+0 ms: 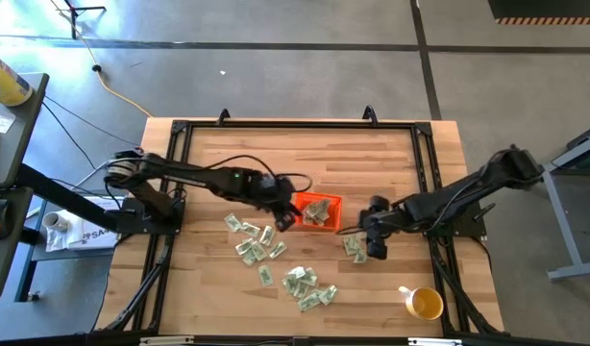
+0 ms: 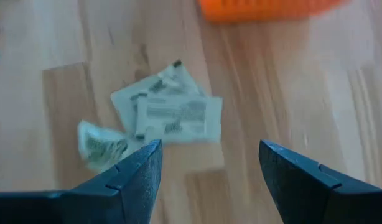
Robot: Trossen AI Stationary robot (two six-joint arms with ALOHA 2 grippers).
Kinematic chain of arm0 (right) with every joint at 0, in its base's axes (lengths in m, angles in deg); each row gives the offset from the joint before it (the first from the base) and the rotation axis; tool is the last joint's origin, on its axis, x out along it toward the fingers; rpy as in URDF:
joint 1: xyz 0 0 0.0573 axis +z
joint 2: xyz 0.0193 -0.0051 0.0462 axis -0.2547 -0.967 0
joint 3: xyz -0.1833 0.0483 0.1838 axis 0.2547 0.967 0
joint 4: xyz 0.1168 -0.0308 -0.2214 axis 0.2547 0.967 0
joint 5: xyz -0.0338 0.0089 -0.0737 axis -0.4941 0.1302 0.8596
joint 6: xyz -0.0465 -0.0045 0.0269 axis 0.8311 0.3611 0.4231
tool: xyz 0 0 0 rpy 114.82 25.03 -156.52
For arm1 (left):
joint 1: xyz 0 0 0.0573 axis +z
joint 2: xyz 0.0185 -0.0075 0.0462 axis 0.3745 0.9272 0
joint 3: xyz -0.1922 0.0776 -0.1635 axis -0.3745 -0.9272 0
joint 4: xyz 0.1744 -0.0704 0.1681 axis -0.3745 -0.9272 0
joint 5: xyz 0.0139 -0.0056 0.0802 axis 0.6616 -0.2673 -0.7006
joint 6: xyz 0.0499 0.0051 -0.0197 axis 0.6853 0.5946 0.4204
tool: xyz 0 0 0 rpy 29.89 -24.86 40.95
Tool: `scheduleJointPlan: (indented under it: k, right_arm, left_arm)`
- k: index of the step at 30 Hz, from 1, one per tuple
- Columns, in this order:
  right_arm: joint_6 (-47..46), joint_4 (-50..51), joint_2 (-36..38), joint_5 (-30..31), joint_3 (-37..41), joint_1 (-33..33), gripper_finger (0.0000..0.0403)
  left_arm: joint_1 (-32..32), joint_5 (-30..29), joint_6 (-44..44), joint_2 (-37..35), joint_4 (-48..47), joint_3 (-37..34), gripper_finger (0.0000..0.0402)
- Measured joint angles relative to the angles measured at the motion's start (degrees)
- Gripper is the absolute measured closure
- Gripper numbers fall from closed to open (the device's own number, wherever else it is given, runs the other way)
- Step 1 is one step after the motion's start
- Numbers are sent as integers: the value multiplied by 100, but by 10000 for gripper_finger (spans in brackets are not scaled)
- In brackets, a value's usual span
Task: Pick and place Stevia / Truvia into bins
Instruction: Put the white stevia packet into the orange bin
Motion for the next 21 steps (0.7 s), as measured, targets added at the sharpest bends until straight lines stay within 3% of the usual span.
scheduleJointPlan:
  k: [6,13,21]
  right_arm:
    - [1419,-658,-712,-402,-2,-23,146]
    - [2244,-826,-1025,-766,-2,-212,146]
    - [2838,-903,-1025,-977,-87,-594,147]
  left_arm:
    - [-432,-253,-933,-402,-893,-322,209]
    - [-887,-585,-1844,-553,-897,-579,209]
    - [-1066,-729,-2209,-553,-890,-595,209]
